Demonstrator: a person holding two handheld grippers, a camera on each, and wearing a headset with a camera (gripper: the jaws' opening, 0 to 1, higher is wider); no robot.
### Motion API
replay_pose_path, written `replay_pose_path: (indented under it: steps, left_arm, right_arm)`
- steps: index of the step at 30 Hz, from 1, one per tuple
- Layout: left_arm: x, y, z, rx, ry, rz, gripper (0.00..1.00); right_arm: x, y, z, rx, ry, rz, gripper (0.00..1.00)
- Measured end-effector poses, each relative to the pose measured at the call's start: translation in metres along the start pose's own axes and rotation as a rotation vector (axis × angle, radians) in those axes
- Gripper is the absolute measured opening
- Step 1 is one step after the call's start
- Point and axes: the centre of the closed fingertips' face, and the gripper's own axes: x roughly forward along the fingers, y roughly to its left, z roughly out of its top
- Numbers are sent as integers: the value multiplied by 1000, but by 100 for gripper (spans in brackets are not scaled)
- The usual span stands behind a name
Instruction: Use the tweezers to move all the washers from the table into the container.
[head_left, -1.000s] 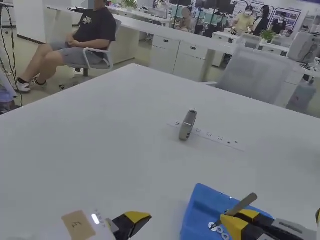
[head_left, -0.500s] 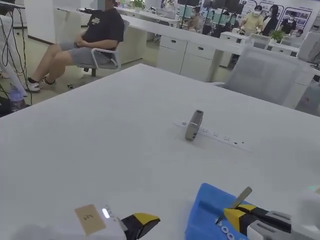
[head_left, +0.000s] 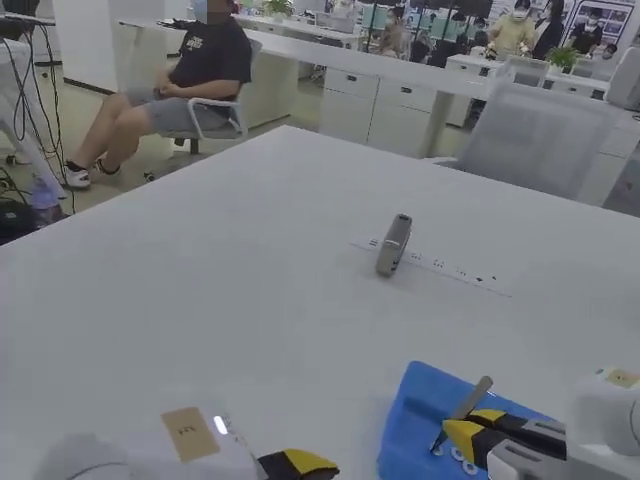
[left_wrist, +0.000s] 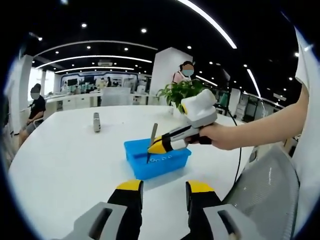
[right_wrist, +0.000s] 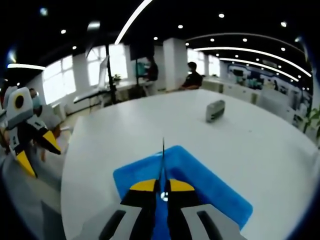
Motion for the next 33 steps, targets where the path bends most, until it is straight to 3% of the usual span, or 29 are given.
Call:
replay_pose_path:
  steps: [3,7,10,16,19,22,26,27,29,33]
  left_arm:
    - [1,-4,-2,1,13,-23,30]
    - [2,-15,-7,-38,49,-105,23]
    - [2,-22,-9,-17,75,-147,15]
    - [1,-34,-16,23,133,-220,9]
    - [0,-38,-16,53,135,-249,1]
    - [-1,-41,-15,44,142,-277,5]
    - [1,-45,-4,29,129,-322,5]
    - [2,-50,4,-25,100,-361,5]
    - [6,-51,16,-69,72,-385,7]
    - [12,-55,28,-22,69,-416,8]
  right_arm:
    - [-4,2,1,-14,-2,5,4]
    - [-16,14,11,-66,-25,26,4]
    - [-31,22,17,-91,-45,34,3]
    - [-60,38,20,-113,-72,52,3]
    - [-72,47,16,-121,-69,81,3]
    - [-81,58,10,-80,-74,136,3]
    - [-87,73,-6,-49,-50,210,3]
    - [-87,76,-9,-52,-37,225,3]
    - [-89,83,-17,-59,-15,260,3]
    - [-92,101,-28,-100,30,334,3]
